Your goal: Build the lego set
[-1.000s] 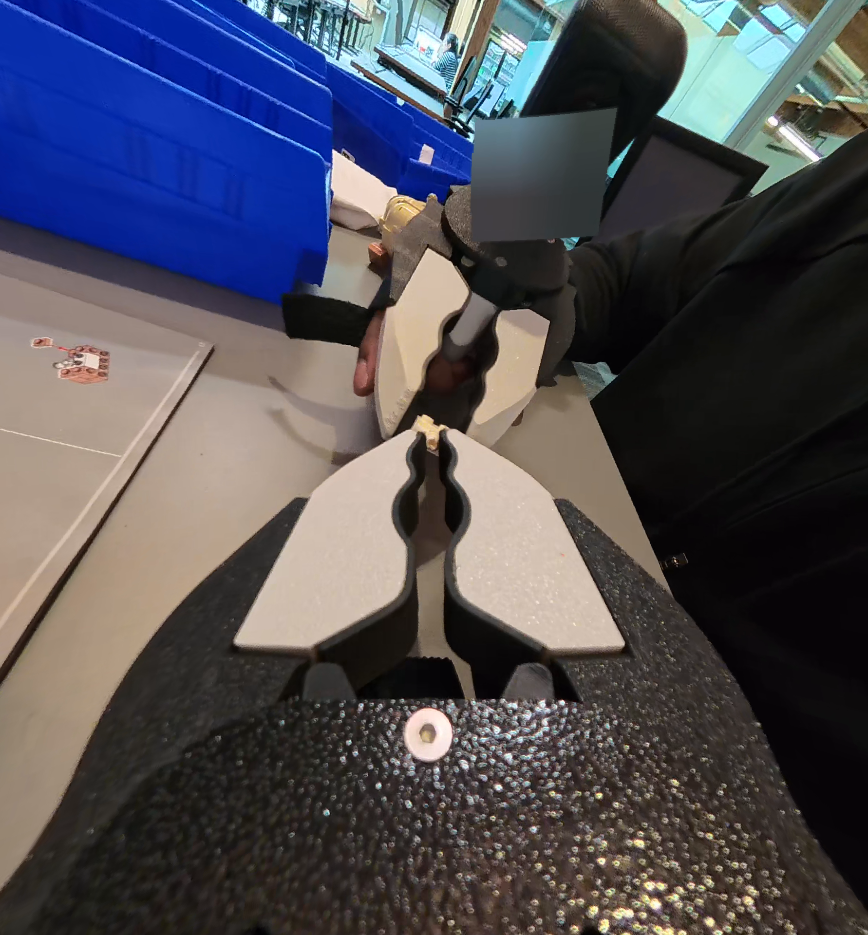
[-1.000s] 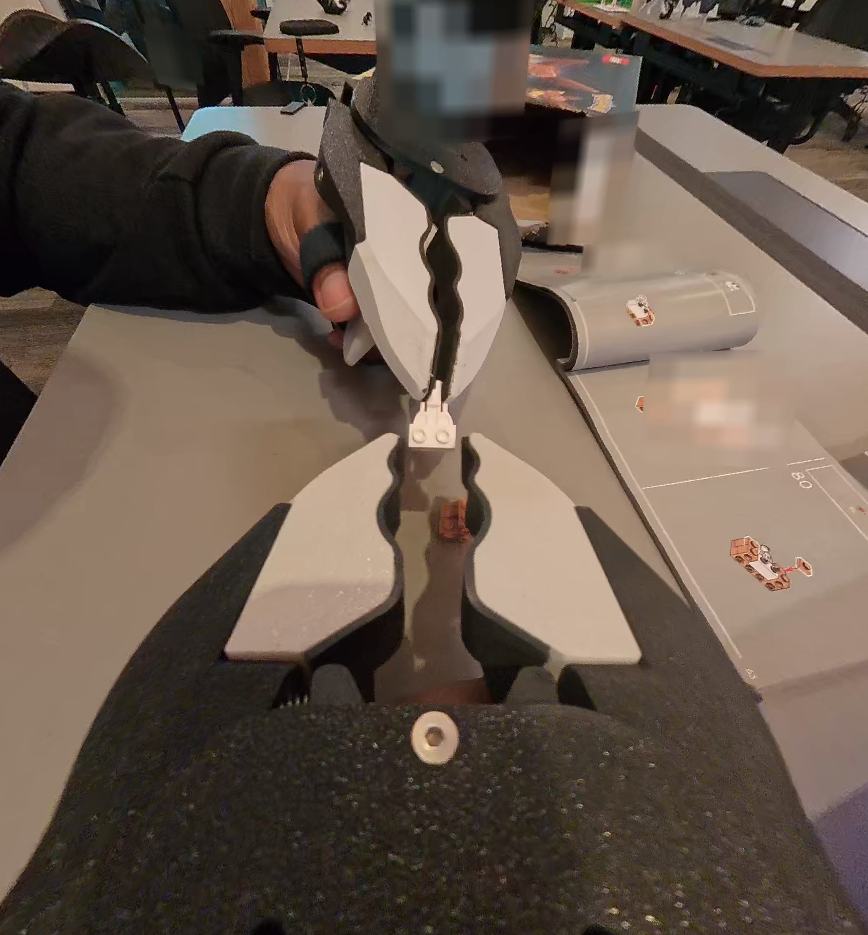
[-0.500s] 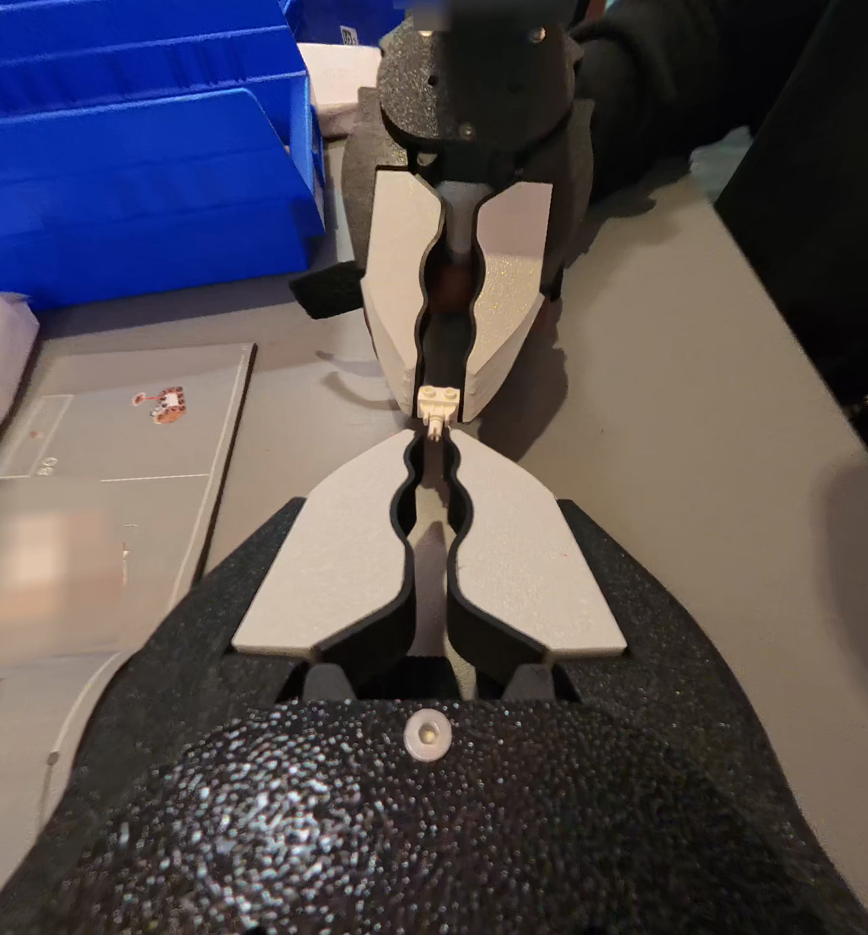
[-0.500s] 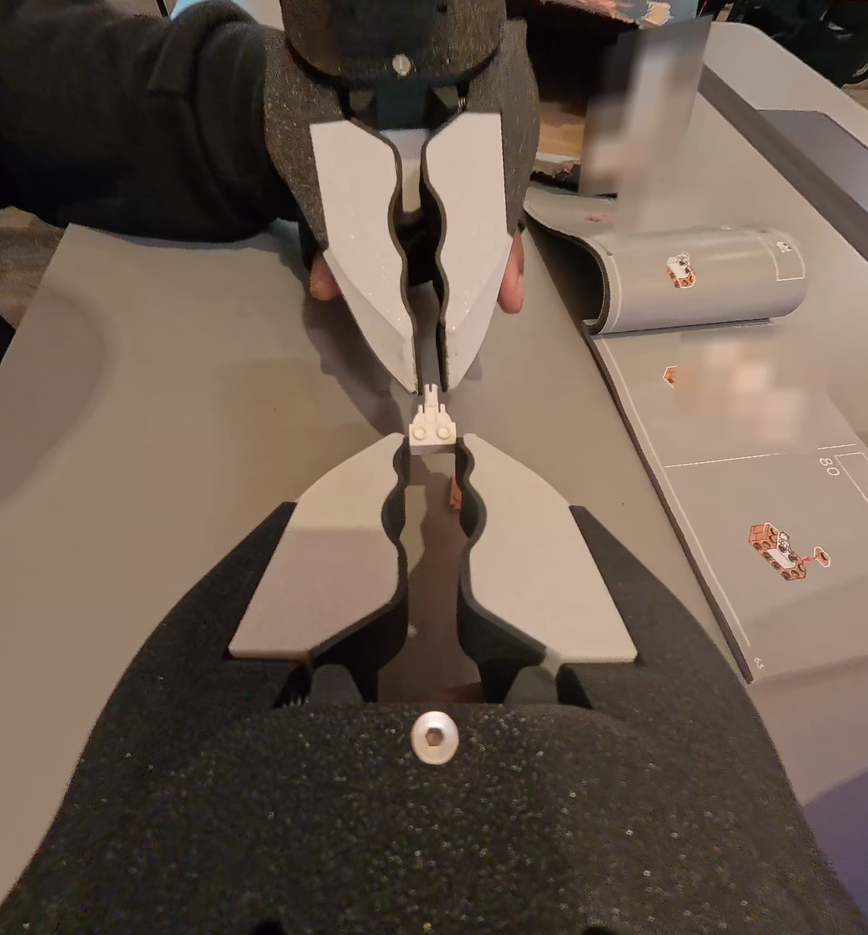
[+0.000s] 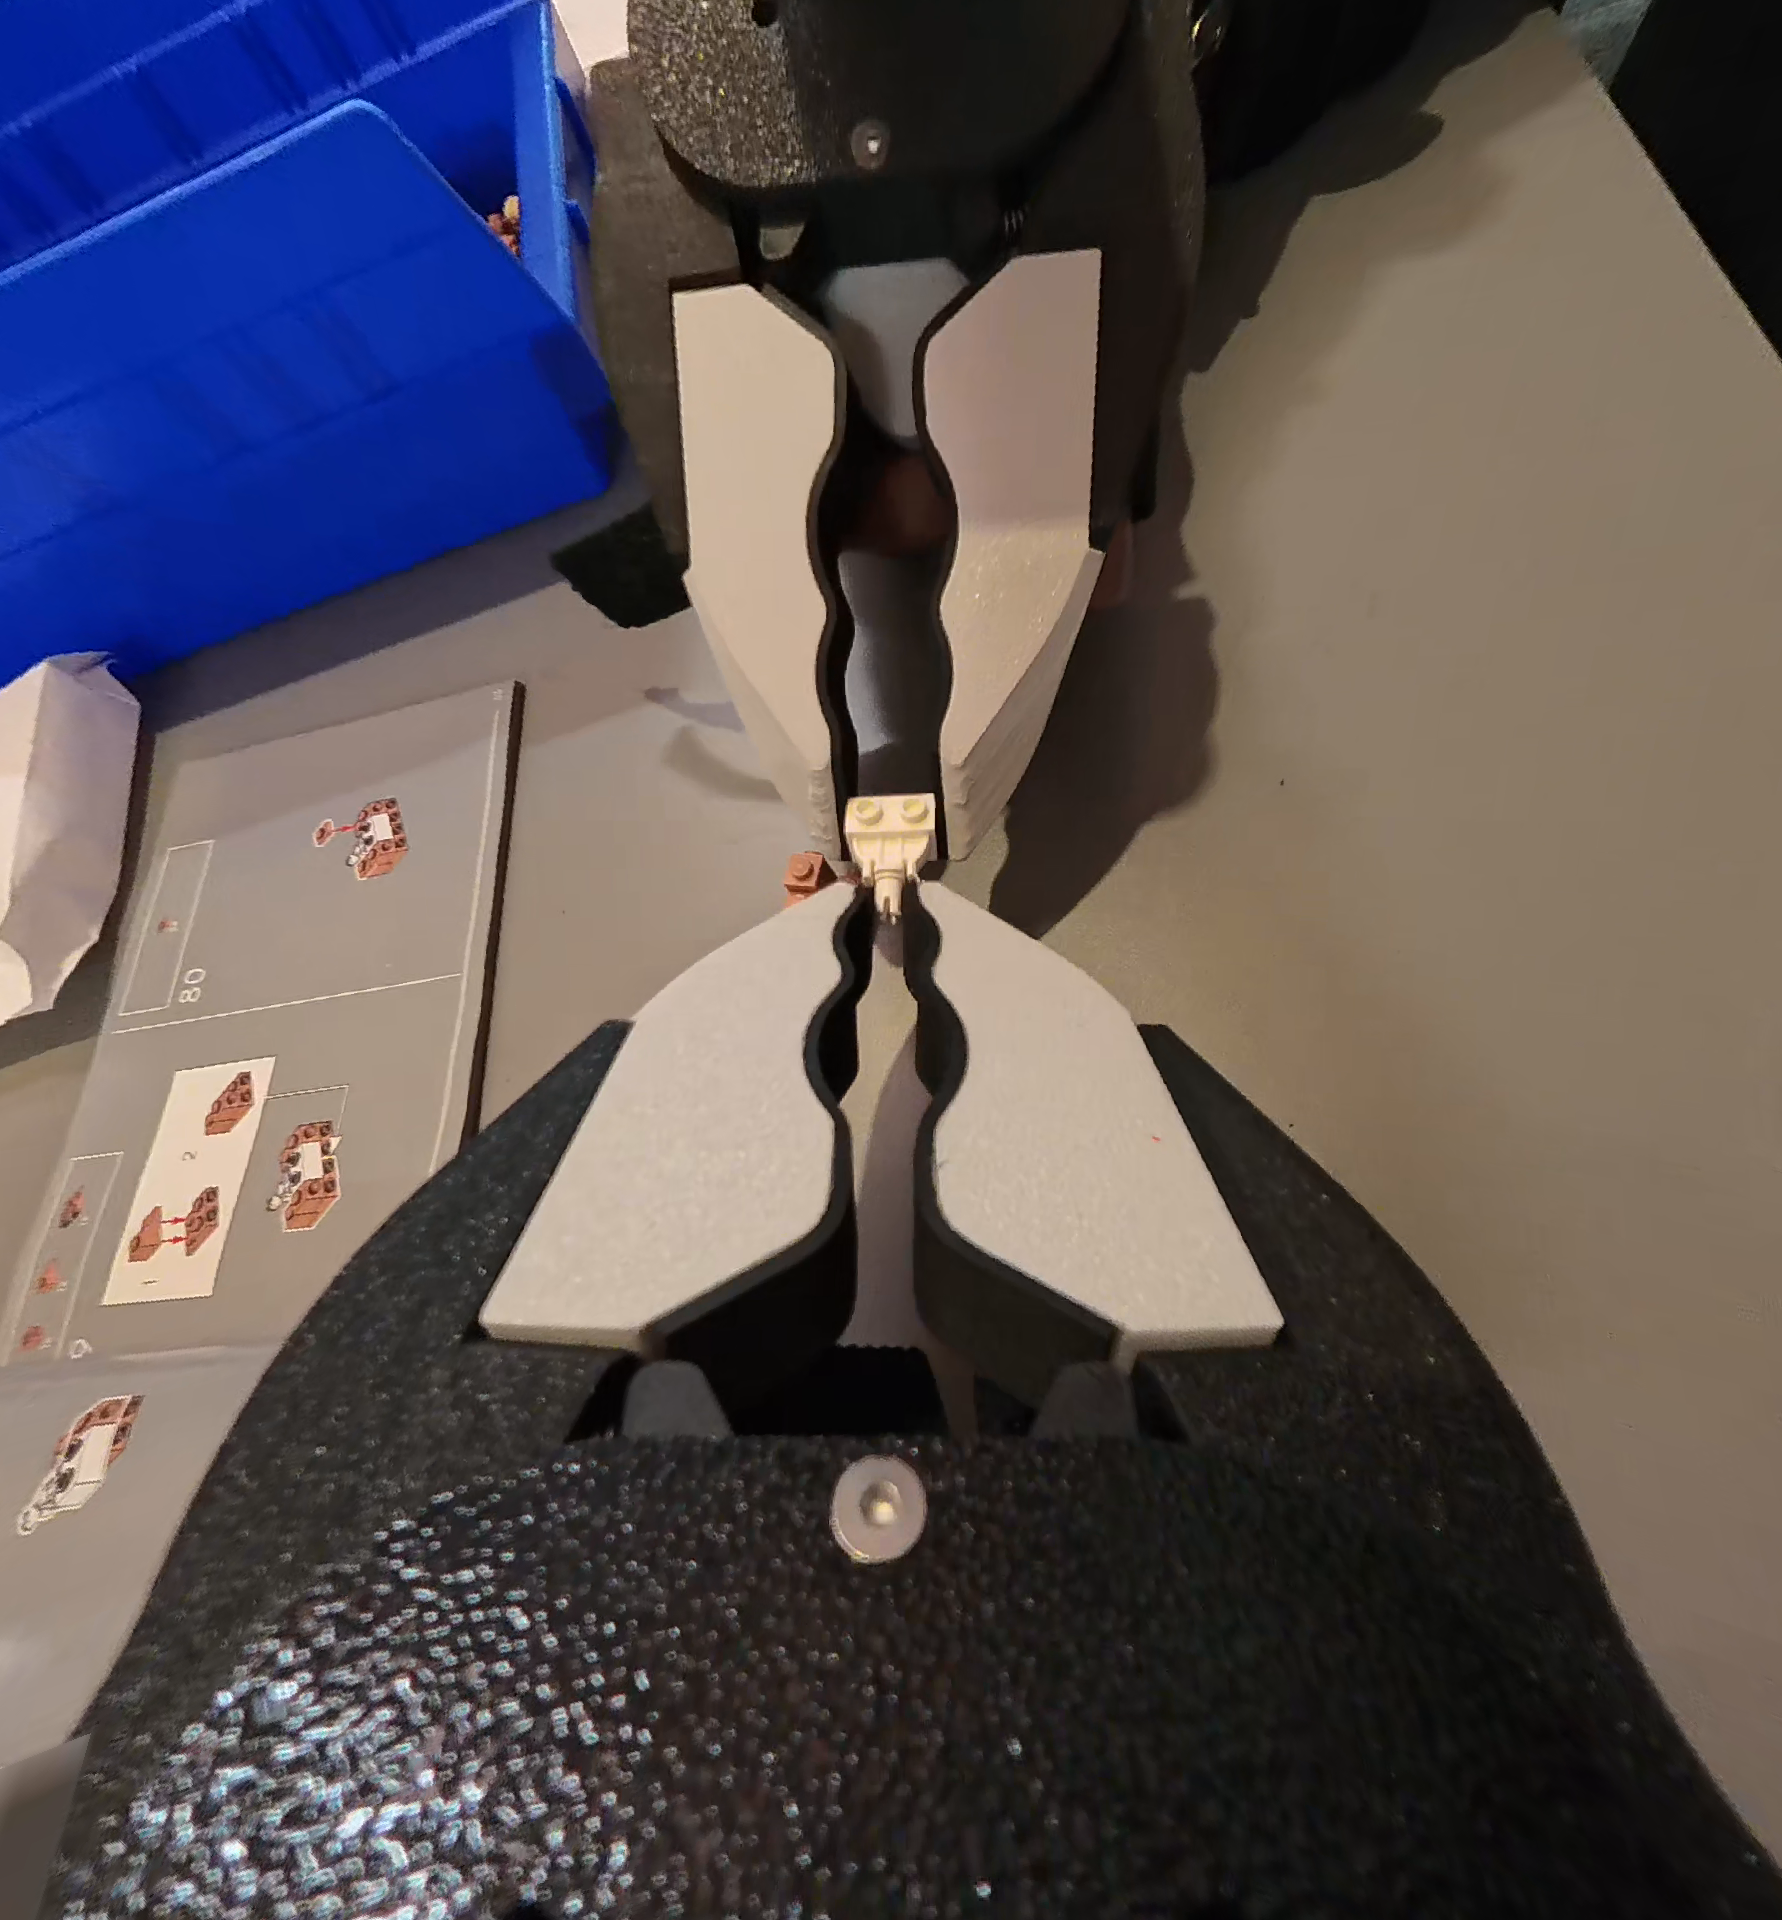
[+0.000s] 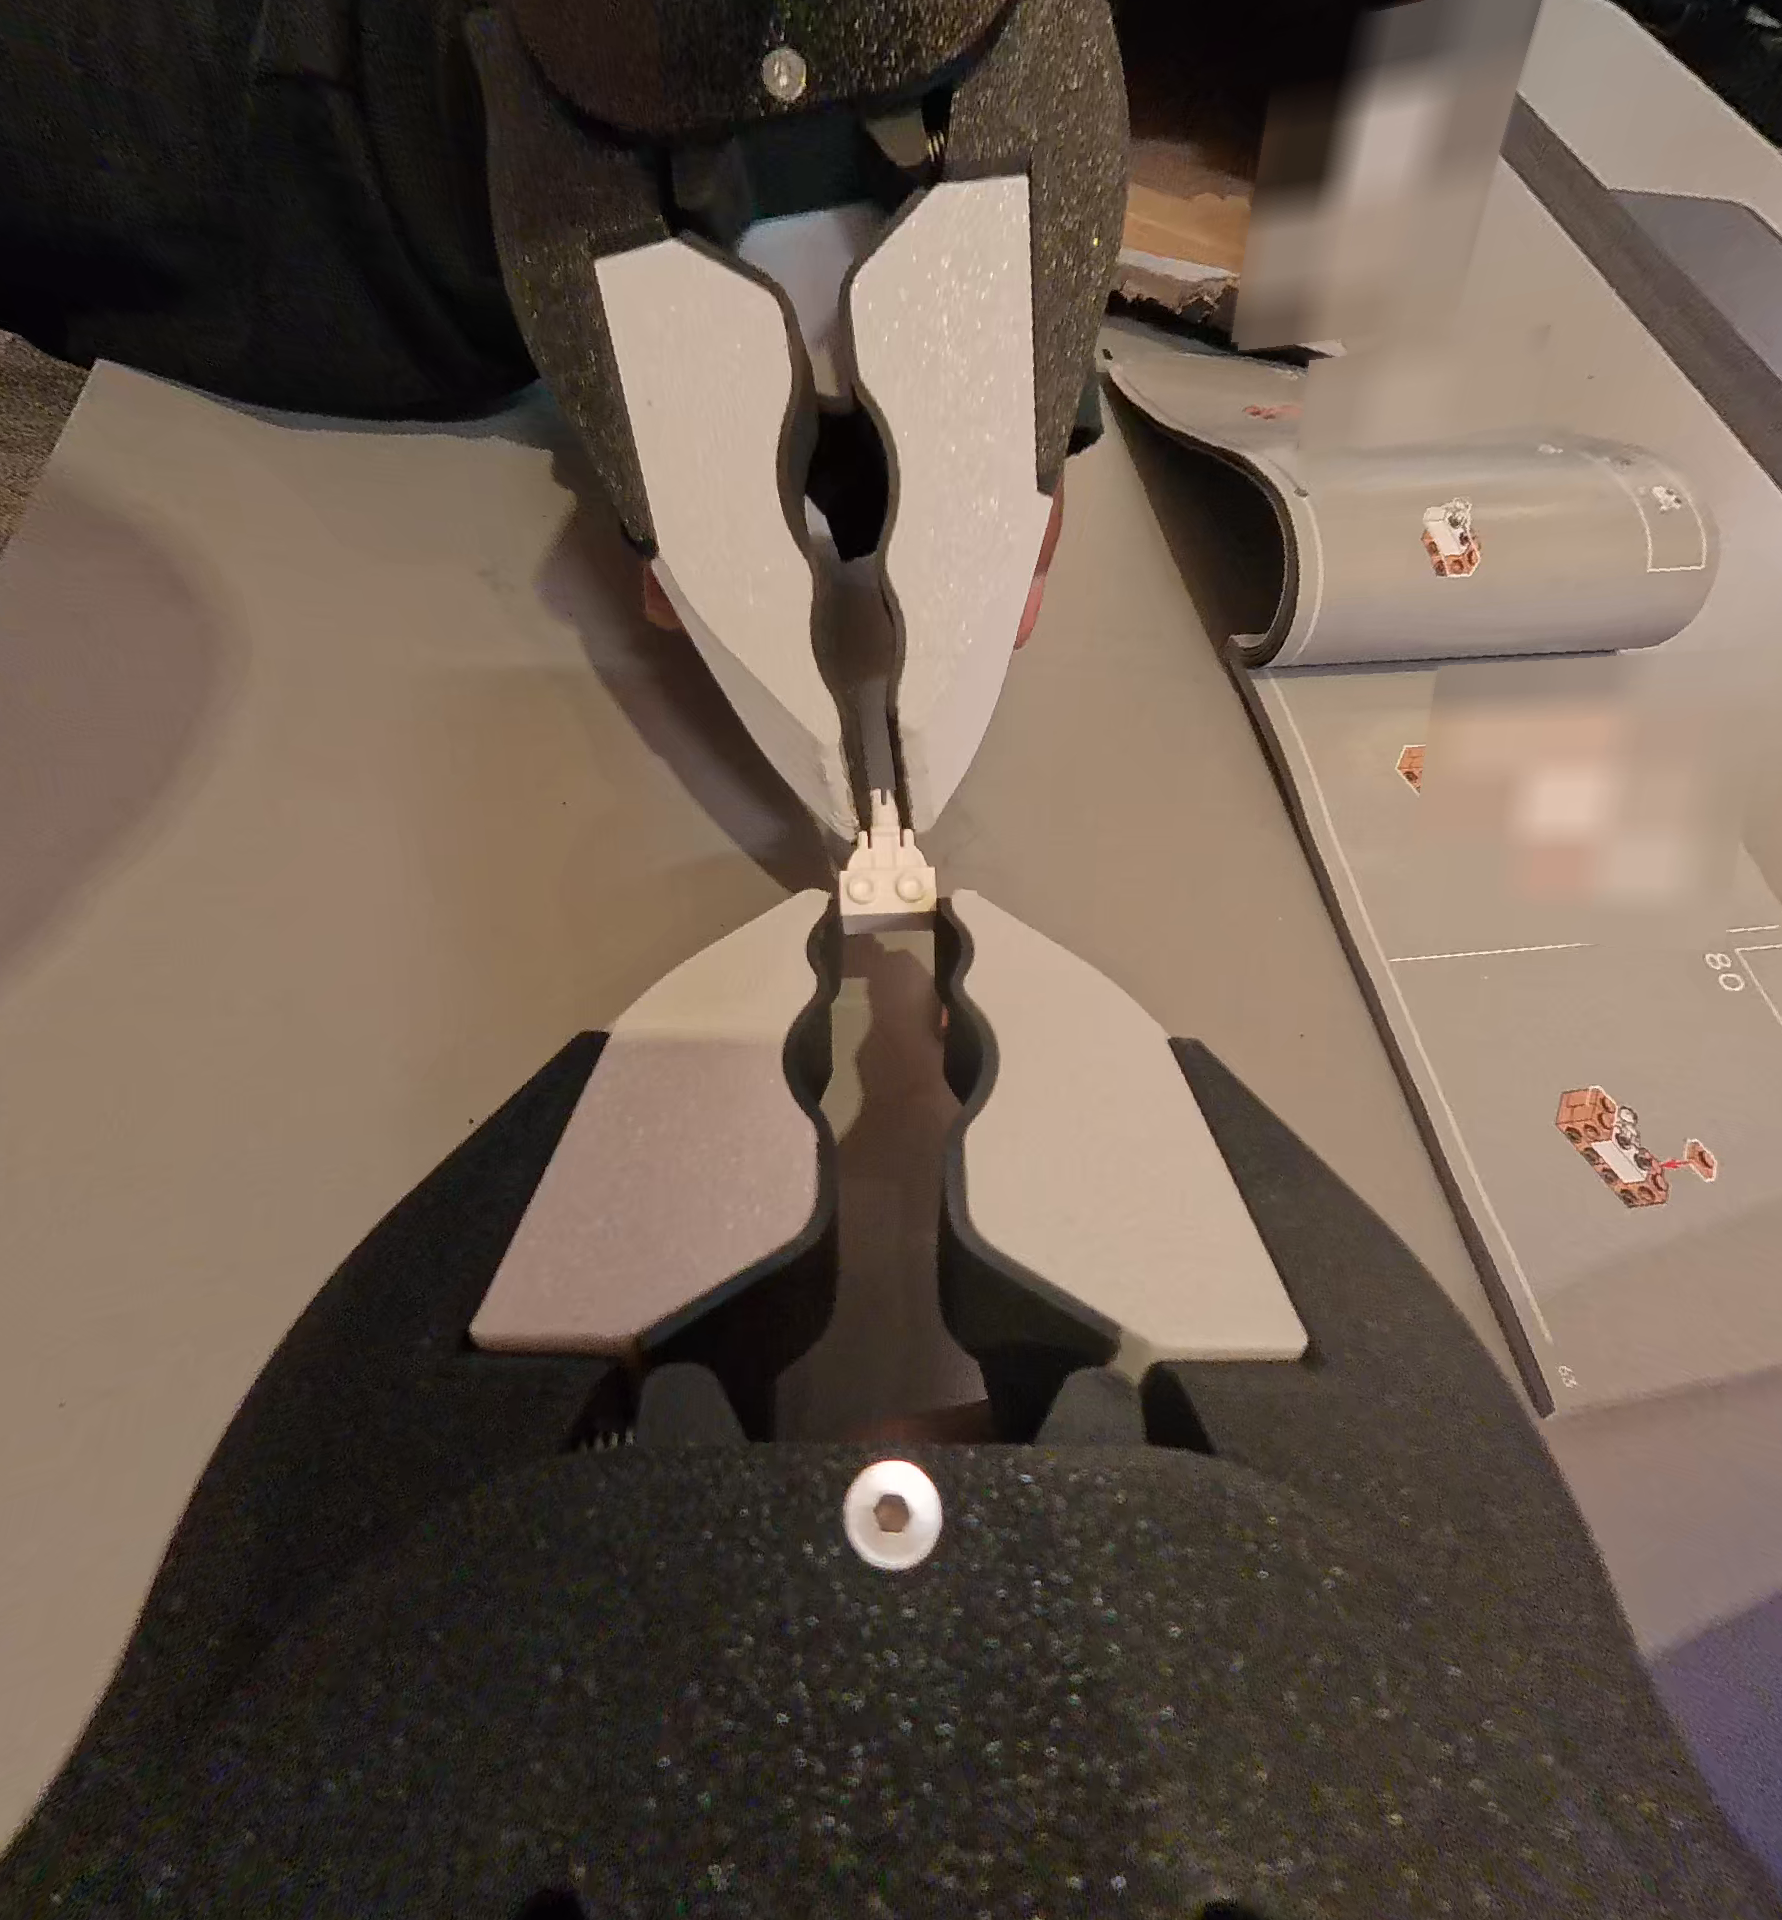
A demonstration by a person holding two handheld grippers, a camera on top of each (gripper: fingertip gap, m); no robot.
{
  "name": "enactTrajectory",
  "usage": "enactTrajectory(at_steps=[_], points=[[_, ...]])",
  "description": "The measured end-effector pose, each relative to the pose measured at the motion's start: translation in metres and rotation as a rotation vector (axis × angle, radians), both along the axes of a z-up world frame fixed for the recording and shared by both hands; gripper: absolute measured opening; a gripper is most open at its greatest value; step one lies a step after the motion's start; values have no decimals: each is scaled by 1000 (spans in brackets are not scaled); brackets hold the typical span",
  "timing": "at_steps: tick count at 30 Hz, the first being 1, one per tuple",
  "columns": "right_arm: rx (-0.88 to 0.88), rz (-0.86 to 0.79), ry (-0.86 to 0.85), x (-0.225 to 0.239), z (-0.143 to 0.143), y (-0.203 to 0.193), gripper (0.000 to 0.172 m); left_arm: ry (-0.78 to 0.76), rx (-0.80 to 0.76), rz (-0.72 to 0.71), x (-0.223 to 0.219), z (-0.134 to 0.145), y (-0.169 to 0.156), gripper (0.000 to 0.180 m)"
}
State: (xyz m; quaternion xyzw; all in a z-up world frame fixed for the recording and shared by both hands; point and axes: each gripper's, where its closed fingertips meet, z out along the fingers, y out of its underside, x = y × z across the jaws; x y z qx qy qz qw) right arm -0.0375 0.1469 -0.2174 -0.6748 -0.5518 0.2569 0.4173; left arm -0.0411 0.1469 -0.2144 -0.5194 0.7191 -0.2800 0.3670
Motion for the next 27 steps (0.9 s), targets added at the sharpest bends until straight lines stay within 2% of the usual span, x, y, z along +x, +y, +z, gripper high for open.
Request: enactTrajectory(at_steps=[6,10,13,16,20,27], points=[[17,-11,-43,4,-4,2,17,15,1,7,1,-3,1,4],[23,-77,-144,16,-18,15,30,27,-15,26,-2,-6,5,4],[-3,-95,-175,17,-24,17,33,46,-10,31,-2,-8,6,4],[-52,-109,-209,17,-30,20,30,71,-8,41,-3,-12,7,4],[-137,-115,-216,16,-34,24,17,98,-25,49,-4,-18,7,5],[-134,-69,-216,12,-34,20,16,119,-44,47,-4,-23,7,5]])
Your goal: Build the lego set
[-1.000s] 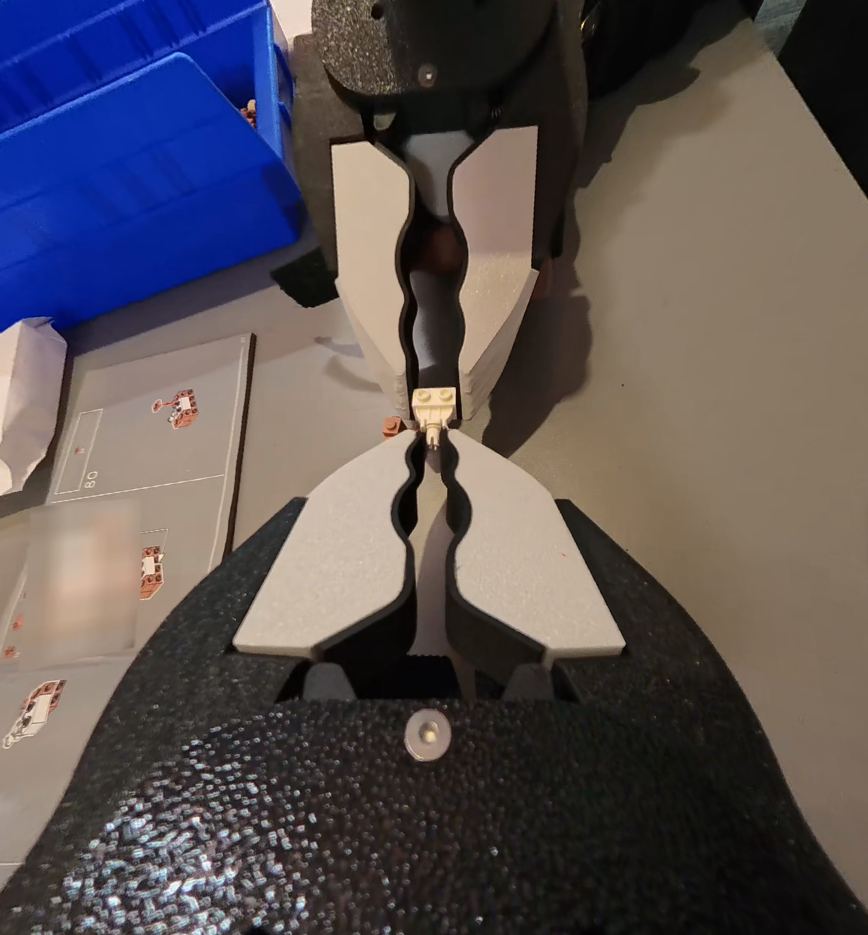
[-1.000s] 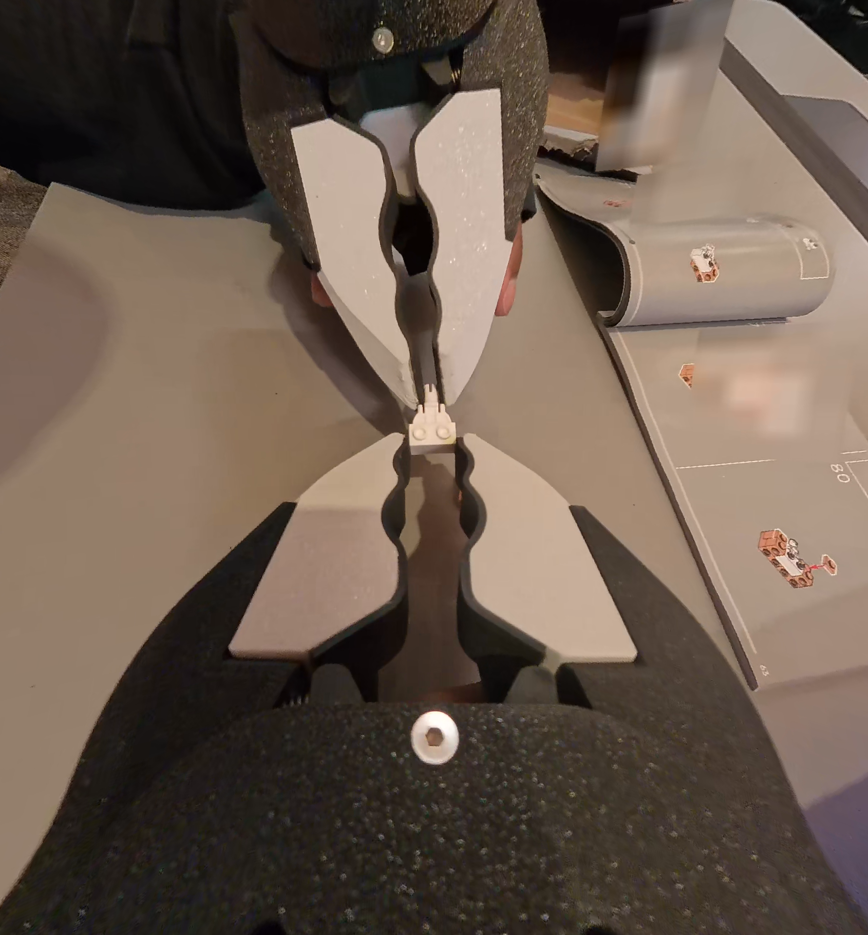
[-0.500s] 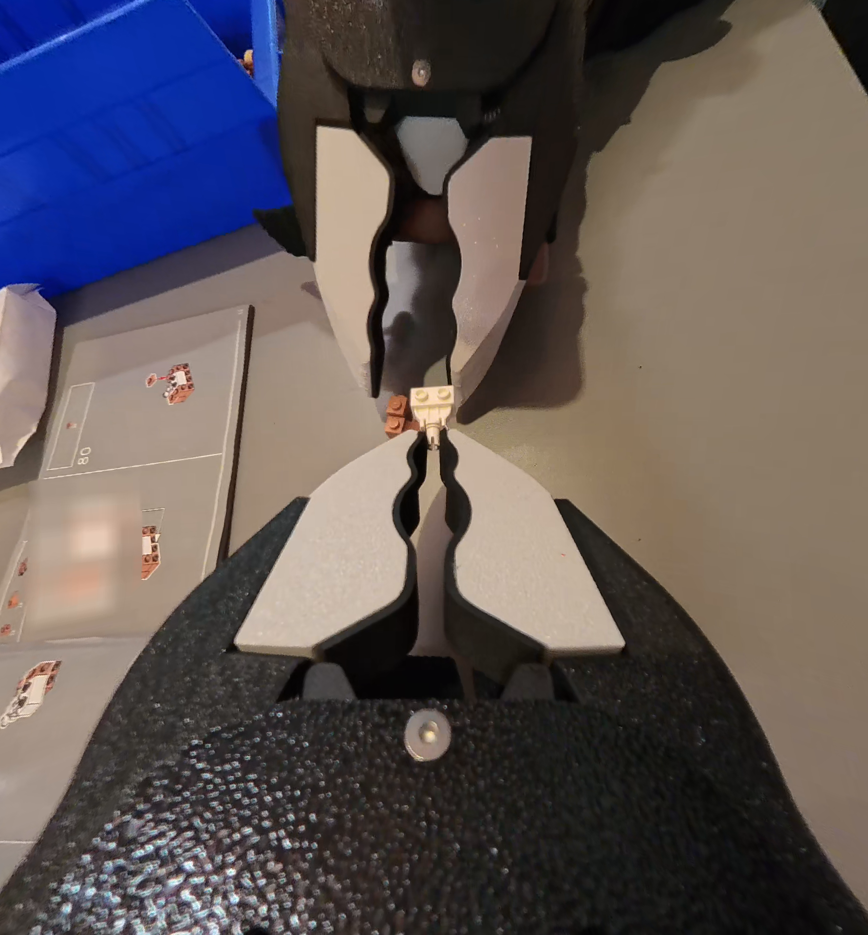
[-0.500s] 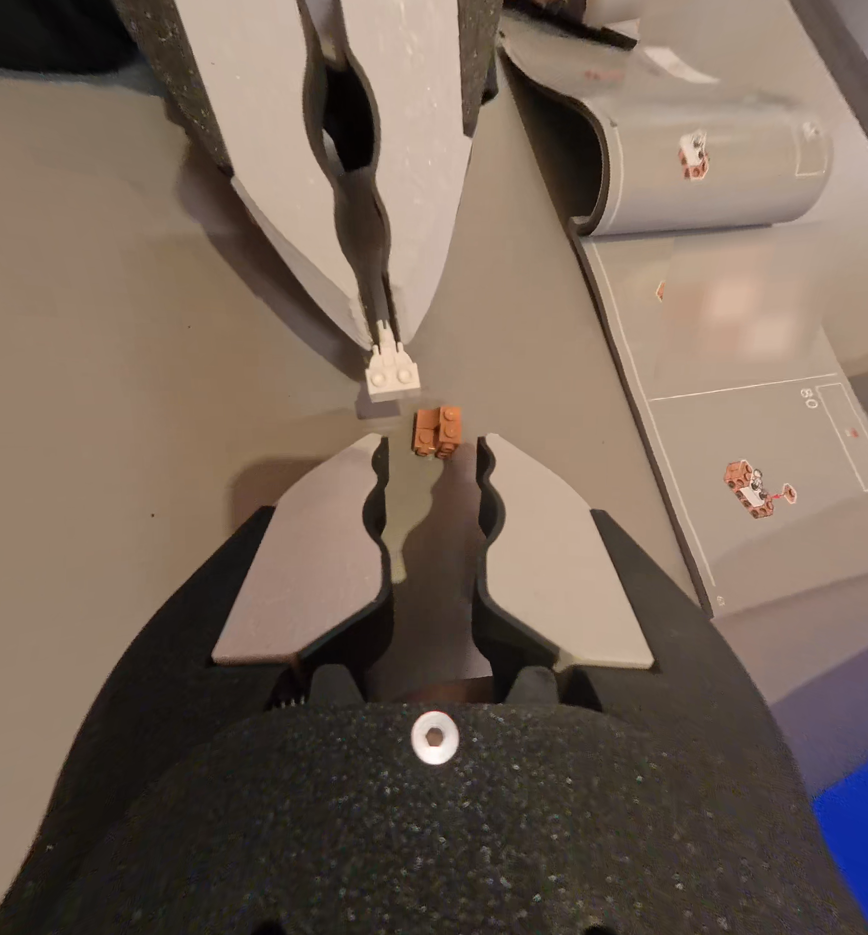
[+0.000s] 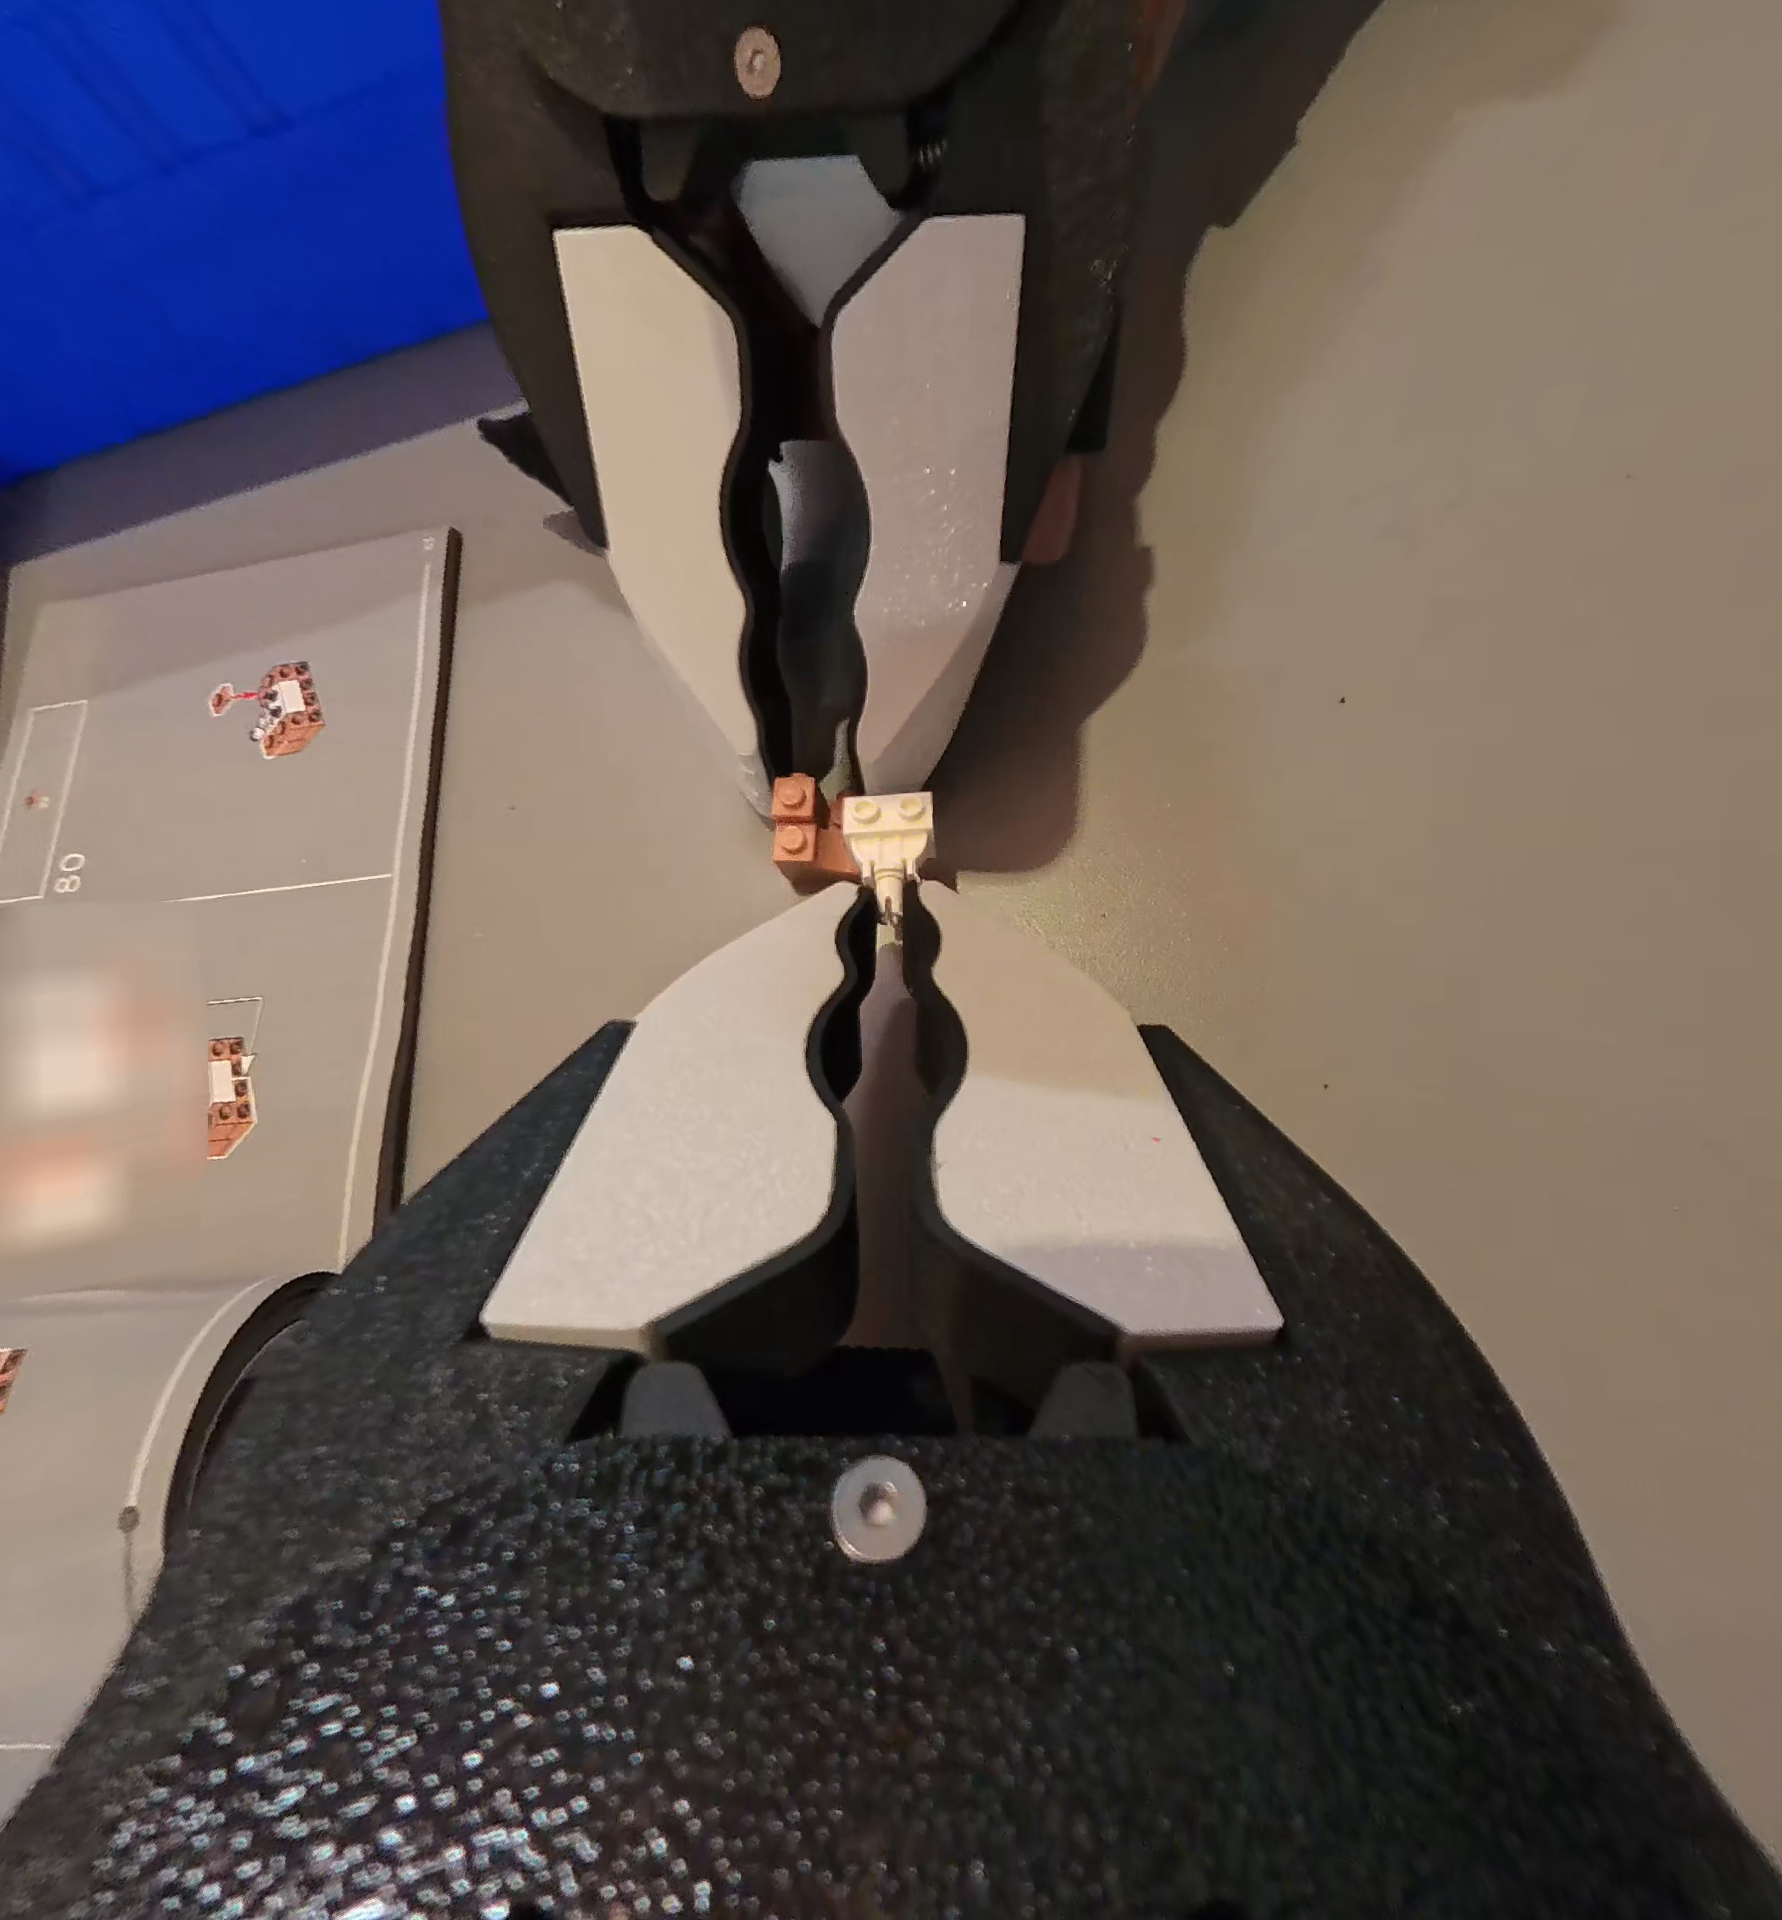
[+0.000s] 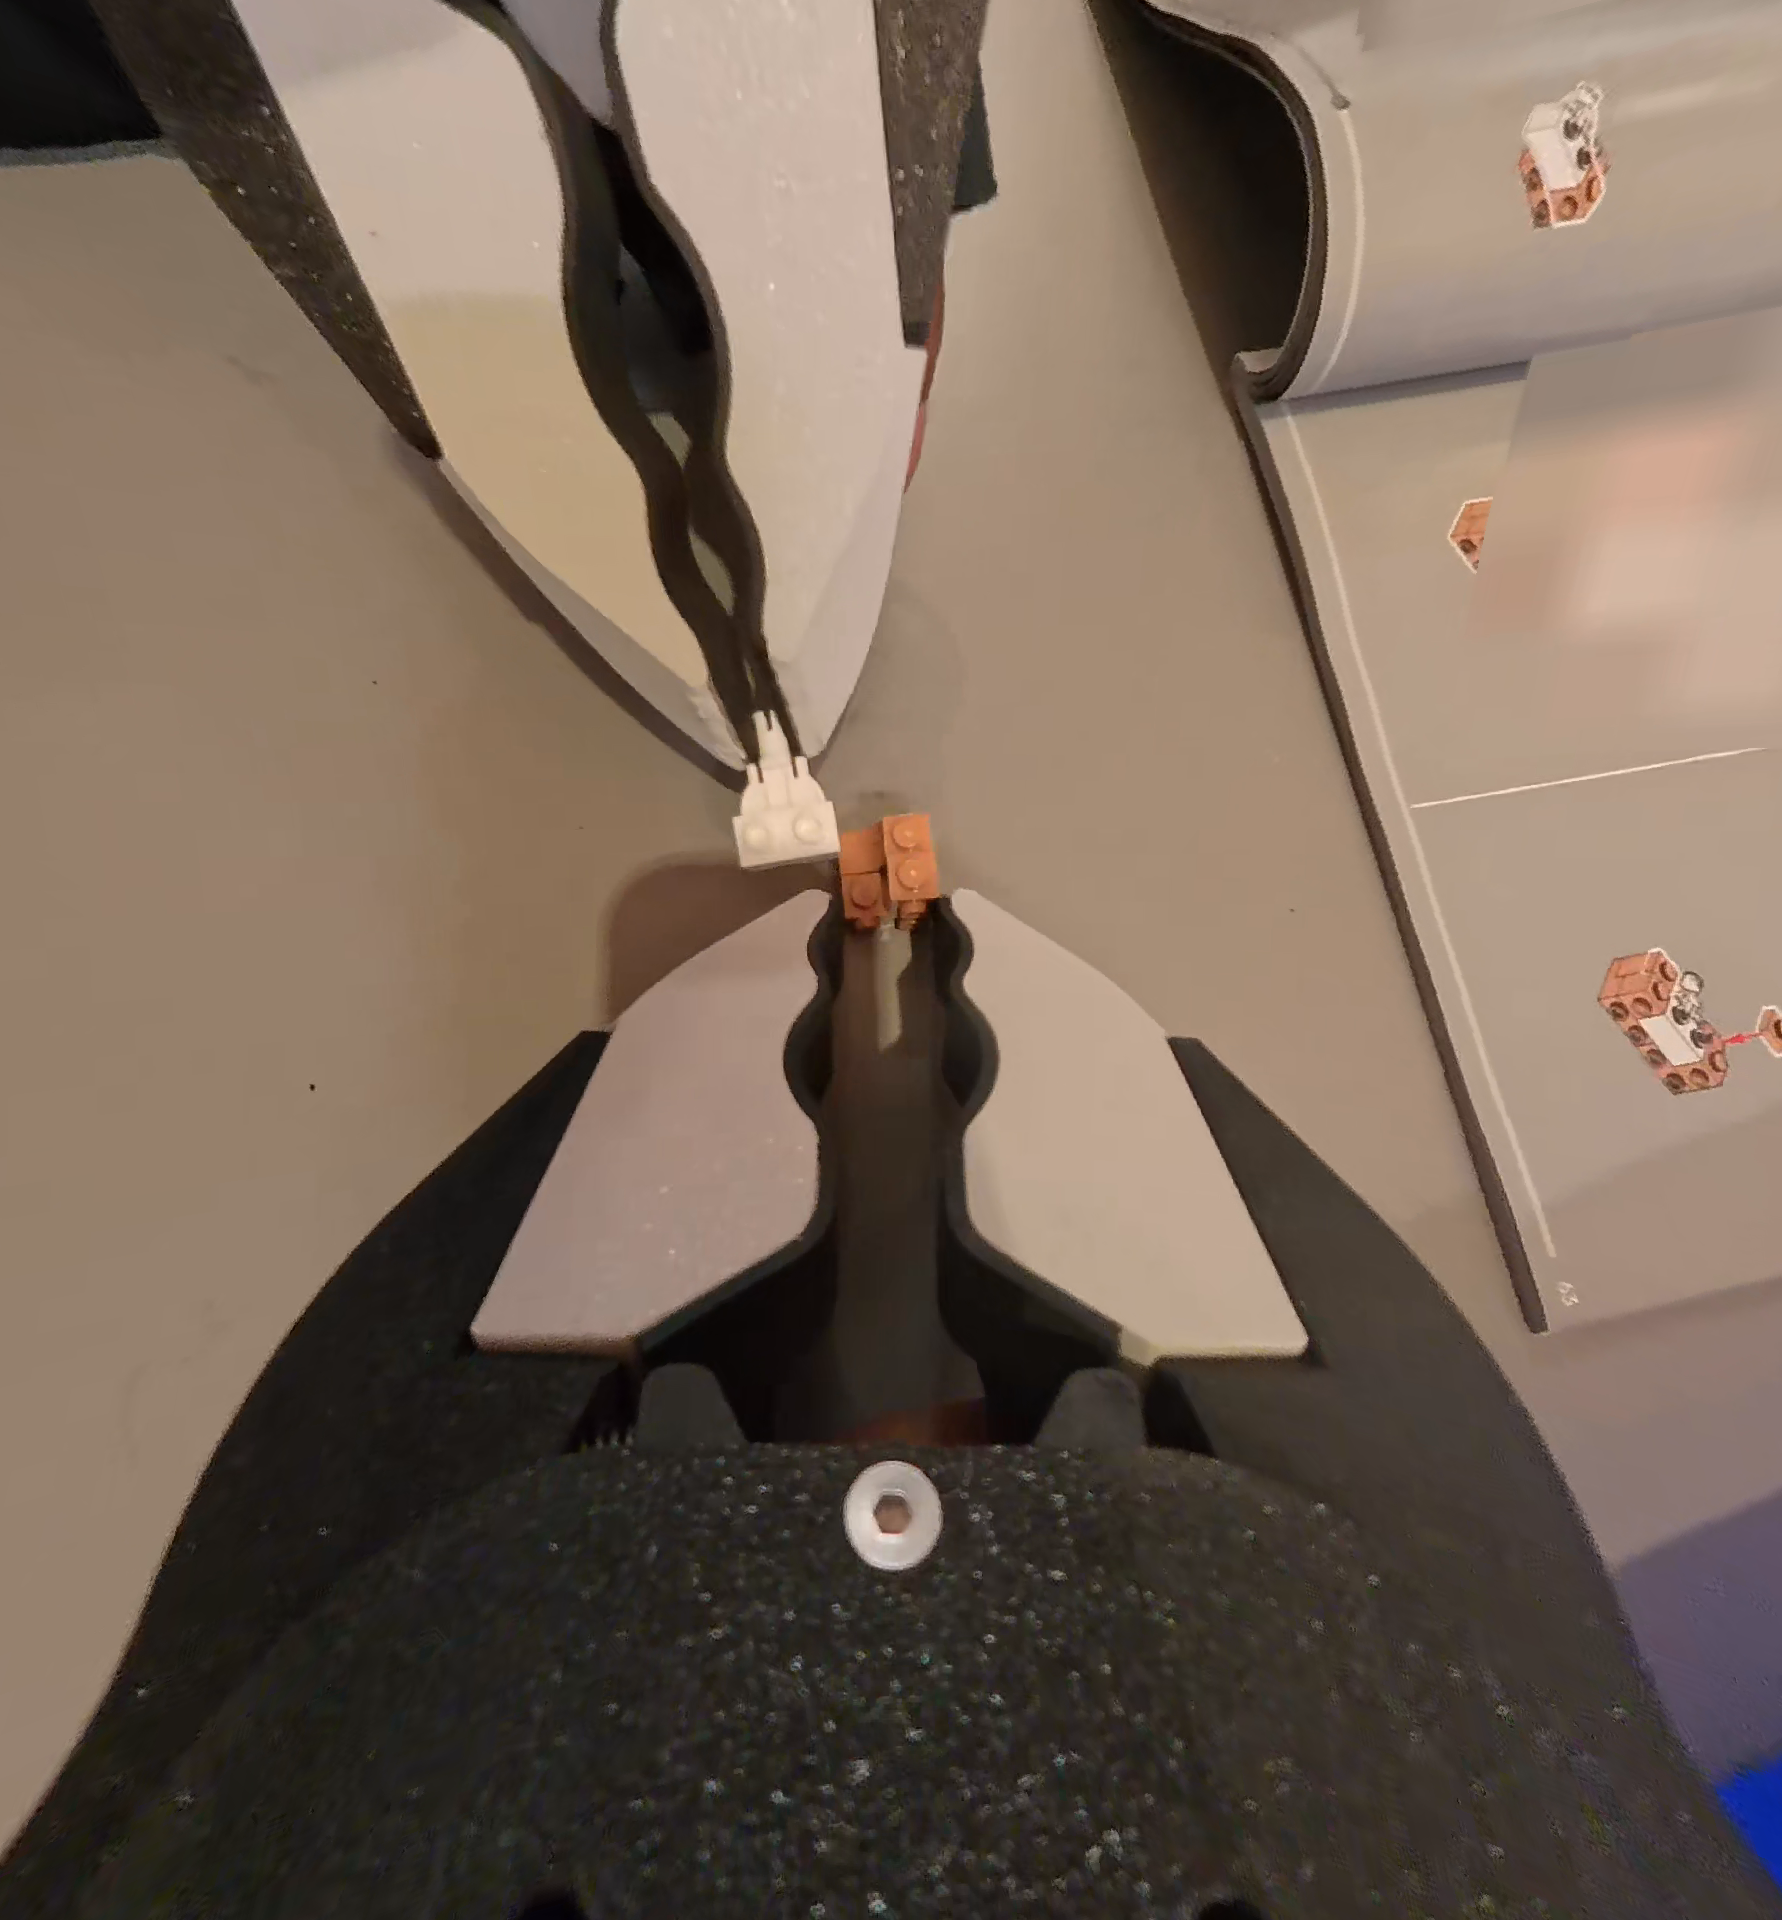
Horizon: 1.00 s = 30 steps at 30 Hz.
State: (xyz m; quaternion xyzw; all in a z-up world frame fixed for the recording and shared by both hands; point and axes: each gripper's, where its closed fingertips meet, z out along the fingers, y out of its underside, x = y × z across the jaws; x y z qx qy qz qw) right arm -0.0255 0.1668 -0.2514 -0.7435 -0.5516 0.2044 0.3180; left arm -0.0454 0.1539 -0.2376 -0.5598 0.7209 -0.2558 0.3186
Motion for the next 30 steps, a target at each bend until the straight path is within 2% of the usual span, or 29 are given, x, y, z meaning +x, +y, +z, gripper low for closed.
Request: enactTrajectory(at_steps=[13,21,30], points=[[-25,72,27,-5,2,-9,16,21,-45,-34,-1,-6,-8,5],[-98,75,76,-5,6,-12,16,-37,-113,-25,-1,2,-6,5],[-73,99,16,-3,0,-16,19,-14,-108,-45,1,-2,-11,5]])
